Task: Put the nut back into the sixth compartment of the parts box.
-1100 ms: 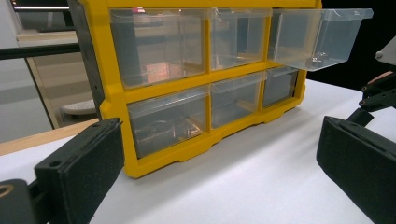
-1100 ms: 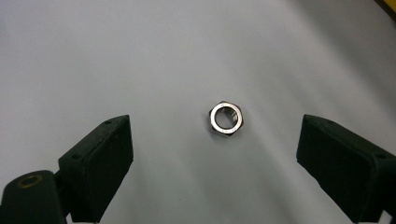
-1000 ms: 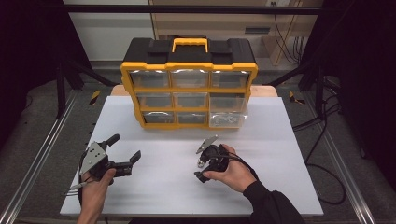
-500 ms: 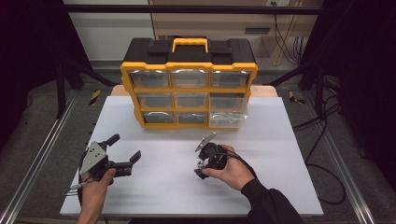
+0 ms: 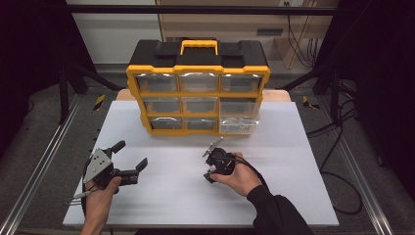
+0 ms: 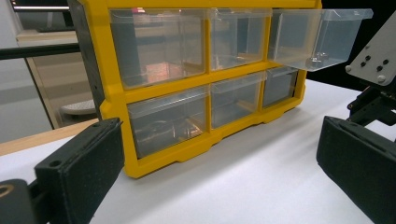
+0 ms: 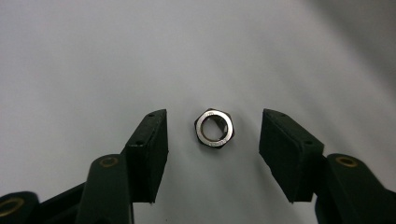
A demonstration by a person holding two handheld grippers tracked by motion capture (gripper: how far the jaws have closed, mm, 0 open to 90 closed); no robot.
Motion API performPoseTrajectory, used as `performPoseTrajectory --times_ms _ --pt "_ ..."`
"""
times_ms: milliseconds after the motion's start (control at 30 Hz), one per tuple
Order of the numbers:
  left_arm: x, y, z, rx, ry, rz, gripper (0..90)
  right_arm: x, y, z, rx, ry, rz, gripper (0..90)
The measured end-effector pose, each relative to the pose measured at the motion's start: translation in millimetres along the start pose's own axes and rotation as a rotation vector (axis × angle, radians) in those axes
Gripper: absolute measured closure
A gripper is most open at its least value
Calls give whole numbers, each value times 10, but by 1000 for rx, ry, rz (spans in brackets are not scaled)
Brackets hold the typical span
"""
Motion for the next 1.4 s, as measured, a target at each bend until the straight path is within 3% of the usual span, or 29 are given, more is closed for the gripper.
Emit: performPoseTrajectory --times_ms 800,933,1400 --pt "0 5 1 2 -1 -1 8 -110 -6 -40 -25 45 -11 567" --pt "-2 4 2 3 -1 -1 8 -112 -38 -39 12 54 -6 590" --pt "-2 6 2 3 -1 -2 8 -114 -45 -47 18 66 -10 634"
Point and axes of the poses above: each handheld gripper's, and its own axes: x roughly backward along the jaws, z roughly out of its underside, y roughly to its left, the point moved 1 cm from there along -x, roughly forward along the jaws, and after that the axes turned 14 degrees about -y, right-handed, at the moved point
